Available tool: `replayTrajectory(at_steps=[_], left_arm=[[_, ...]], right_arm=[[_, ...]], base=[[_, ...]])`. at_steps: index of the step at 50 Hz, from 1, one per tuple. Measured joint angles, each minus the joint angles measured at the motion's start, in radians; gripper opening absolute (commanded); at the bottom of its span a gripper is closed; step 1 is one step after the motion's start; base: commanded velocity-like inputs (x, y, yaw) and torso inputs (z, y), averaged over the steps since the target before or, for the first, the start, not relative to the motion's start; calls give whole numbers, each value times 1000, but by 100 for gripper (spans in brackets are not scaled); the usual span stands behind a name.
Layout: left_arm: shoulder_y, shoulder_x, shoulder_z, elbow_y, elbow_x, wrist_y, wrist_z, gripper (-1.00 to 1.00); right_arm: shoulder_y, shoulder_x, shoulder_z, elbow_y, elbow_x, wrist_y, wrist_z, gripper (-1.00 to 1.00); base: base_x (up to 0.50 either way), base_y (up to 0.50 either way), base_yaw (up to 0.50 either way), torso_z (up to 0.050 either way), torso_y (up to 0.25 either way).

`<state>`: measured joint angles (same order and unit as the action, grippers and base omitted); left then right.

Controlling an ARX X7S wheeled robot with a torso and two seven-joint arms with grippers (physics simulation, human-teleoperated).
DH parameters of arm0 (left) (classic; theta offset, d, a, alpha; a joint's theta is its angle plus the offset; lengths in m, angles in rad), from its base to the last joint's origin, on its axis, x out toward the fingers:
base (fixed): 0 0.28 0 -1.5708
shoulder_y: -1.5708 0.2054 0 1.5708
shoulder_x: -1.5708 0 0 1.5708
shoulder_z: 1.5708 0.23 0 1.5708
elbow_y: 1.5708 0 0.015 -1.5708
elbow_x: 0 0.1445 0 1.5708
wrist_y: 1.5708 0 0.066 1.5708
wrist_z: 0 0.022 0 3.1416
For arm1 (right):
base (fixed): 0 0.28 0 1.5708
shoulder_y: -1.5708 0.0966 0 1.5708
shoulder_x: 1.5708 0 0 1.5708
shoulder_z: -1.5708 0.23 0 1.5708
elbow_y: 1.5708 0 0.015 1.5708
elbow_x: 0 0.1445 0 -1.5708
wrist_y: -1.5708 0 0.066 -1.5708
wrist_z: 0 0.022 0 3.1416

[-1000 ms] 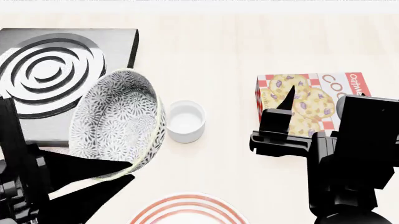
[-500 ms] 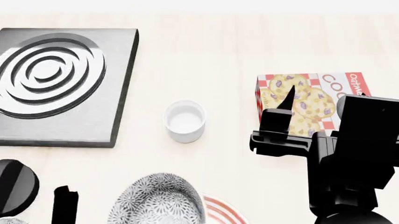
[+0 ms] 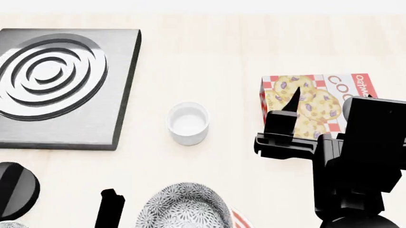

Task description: Pick the akita bowl on the stove and place it on the plate.

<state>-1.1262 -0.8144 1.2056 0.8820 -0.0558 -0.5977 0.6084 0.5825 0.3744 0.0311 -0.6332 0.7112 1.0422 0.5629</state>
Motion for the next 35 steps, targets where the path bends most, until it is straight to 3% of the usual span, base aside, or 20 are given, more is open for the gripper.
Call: replayTrajectory(at_steps=[35], left_arm=[[-8, 87, 60, -124, 18, -55, 34, -100]], right_arm=[[1, 9, -6, 4, 13, -9, 11, 100]], base=[[0, 0, 0, 0, 0]])
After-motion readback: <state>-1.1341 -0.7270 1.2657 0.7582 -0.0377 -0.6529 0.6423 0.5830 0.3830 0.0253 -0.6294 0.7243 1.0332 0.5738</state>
